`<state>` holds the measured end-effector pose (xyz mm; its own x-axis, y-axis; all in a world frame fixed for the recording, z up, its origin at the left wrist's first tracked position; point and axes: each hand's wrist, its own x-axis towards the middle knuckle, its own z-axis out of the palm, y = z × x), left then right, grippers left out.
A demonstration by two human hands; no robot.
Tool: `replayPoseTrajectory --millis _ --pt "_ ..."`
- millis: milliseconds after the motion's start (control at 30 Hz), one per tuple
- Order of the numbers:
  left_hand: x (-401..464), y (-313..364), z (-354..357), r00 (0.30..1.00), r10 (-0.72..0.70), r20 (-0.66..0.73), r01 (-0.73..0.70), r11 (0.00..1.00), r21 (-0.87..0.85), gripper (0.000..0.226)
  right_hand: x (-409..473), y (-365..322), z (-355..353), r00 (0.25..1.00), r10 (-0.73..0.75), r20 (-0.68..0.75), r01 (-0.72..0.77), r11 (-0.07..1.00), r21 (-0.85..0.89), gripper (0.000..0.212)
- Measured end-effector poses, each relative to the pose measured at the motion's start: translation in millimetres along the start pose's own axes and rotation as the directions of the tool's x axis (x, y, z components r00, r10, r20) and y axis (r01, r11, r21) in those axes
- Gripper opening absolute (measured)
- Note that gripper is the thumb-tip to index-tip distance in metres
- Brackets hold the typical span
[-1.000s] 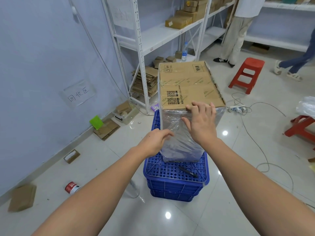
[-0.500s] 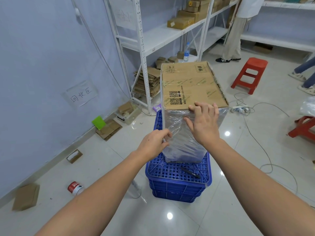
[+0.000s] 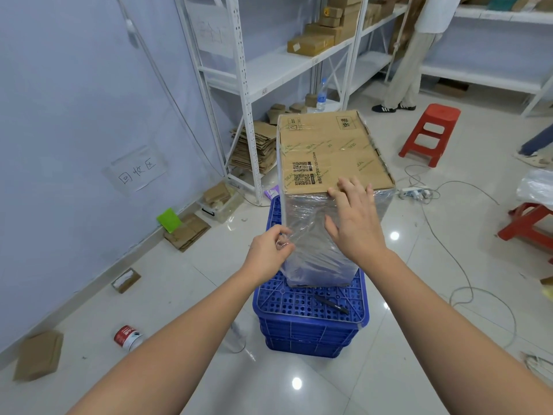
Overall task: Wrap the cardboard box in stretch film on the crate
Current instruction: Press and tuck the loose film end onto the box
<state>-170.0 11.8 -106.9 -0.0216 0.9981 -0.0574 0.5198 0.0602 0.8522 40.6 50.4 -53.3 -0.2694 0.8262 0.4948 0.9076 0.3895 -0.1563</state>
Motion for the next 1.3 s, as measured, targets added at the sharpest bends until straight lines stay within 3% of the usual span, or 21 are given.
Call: replayPoseTrajectory --millis 100,167,267,333,433,667,833,1033,1300 --pt "-4 0 4 1.0 0.02 -0.005 -0.02 0.998 -0.054 0.022 -20 -12 -5 0.992 -0.01 -0.122 0.024 0.994 0.11 0.024" --pt "-8 -1 6 0.998 0.066 -0.002 -0.066 0.997 -0.032 0.025 -30 -22 -5 0.997 0.068 0.022 -0.071 0.973 0.218 0.015" --pt "-16 -1 10 0.988 0.149 0.035 -0.149 0.989 0.0 0.032 -41 -31 2 0.945 0.102 0.312 -0.197 0.937 0.289 0.038" --pt "-20 -1 12 0.976 0.206 0.066 -0.209 0.977 0.041 0.031 -47 -35 3 0.912 0.006 0.409 -0.141 0.944 0.3 0.051" --pt "-25 -5 13 0.963 0.245 0.113 -0.251 0.967 0.043 0.029 -54 -36 5 0.91 -0.015 0.413 -0.124 0.943 0.308 0.042" --pt "-33 -4 9 0.985 0.105 0.133 -0.093 0.991 -0.093 0.025 -63 -35 1 0.891 0.224 0.395 -0.411 0.767 0.492 0.004" --pt "-29 -1 13 0.985 -0.03 0.167 0.051 0.991 -0.121 0.017 -67 -35 -1 0.874 0.278 0.399 -0.463 0.728 0.507 0.017" --pt "-29 -1 16 0.935 -0.149 0.323 0.2 0.971 -0.133 0.033 -67 -32 -5 0.866 0.303 0.398 -0.483 0.713 0.508 0.025" --pt "-27 -6 19 0.91 -0.207 0.359 0.256 0.962 -0.094 0.035 -66 -28 -6 0.864 0.288 0.412 -0.478 0.724 0.497 0.026"
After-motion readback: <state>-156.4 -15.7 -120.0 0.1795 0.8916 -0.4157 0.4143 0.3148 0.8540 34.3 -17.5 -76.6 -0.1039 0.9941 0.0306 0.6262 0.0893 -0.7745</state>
